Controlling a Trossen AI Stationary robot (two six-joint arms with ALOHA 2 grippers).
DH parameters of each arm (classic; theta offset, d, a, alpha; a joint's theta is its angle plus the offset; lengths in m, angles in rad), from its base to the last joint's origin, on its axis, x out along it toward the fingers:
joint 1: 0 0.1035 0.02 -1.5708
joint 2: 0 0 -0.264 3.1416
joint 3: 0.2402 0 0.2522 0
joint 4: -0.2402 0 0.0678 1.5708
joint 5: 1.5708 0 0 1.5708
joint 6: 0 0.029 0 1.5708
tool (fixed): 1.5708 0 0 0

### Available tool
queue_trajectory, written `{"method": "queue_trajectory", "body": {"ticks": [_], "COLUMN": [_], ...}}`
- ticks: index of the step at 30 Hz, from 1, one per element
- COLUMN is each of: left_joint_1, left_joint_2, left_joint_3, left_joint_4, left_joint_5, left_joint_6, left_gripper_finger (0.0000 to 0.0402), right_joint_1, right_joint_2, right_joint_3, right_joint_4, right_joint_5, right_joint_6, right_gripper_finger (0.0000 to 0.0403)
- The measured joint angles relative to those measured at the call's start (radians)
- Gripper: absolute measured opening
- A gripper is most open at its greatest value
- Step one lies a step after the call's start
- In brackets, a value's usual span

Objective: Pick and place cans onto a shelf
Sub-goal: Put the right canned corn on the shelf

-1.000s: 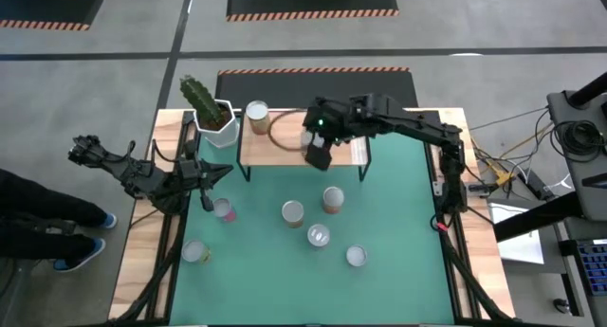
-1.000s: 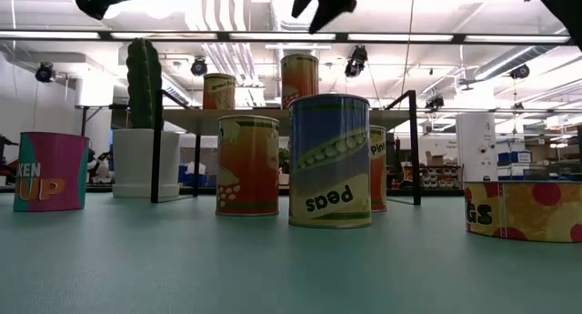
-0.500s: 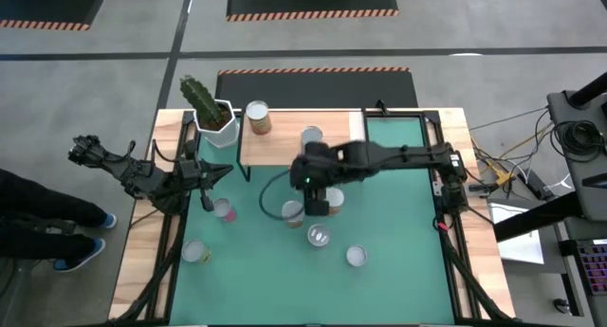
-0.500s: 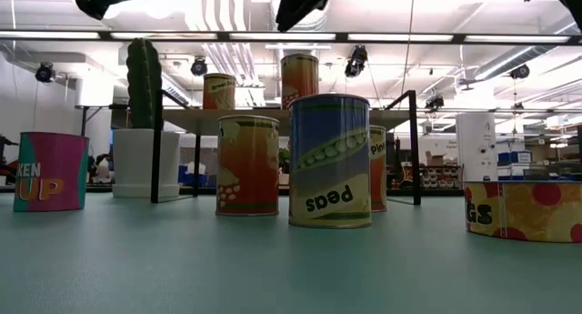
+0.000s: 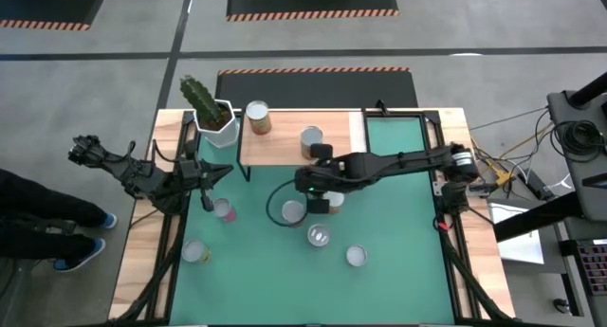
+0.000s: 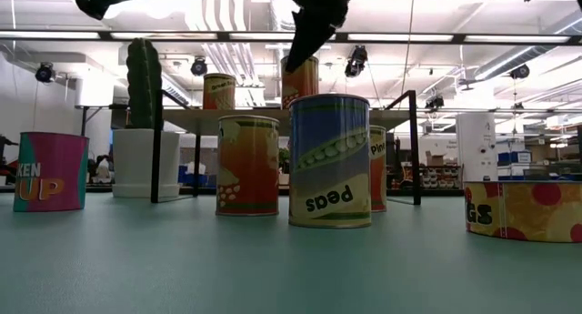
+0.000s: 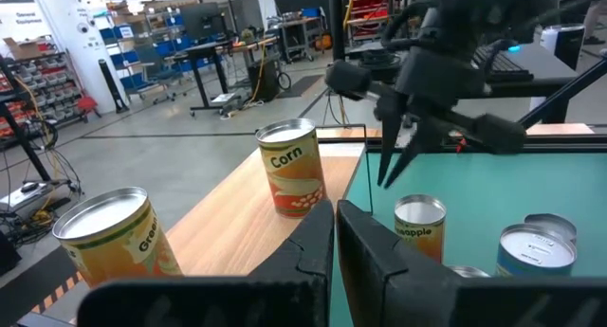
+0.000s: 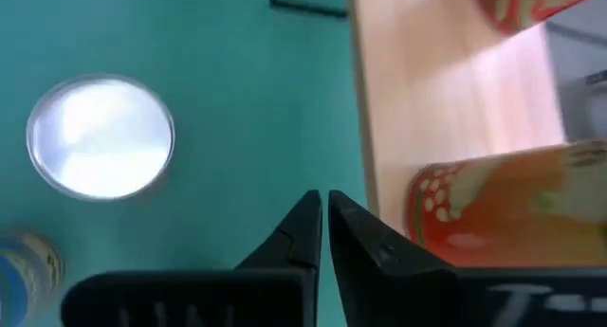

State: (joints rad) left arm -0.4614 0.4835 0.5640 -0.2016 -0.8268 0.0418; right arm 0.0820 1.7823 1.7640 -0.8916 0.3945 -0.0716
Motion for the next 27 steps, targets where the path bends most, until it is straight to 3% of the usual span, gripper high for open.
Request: {"method": "queue_trajectory", "body": {"ticks": [9,14,21,27], "left_joint_1": [0.000,0.000,0.000,0.000], "left_joint_2": [0.004,0.004,0.007,0.008], "left_joint_3": [0.000,0.000,0.000,0.000], "left_joint_4": [0.006,0.009,0.008,0.008], "left_joint_5": [0.000,0.000,0.000,0.000], "left_joint_6": [0.000,0.000,0.000,0.000], "left_gripper_finger": [0.0000,0.0000,0.0000,0.0000], "right_joint_1": [-0.029,-0.051,-0.066,-0.068], "right_joint_2": [-0.241,-0.295,-0.294,-0.297], "right_joint_3": [-0.382,-0.551,-0.673,-0.701], "right_joint_4": [0.460,0.676,0.879,0.903], "right_joint_5": [0.063,0.065,0.094,0.189], "right_joint_6": [-0.019,-0.021,-0.027,-0.018], "right_gripper_finger": [0.0009,0.0009,0.0009,0.0009]}}
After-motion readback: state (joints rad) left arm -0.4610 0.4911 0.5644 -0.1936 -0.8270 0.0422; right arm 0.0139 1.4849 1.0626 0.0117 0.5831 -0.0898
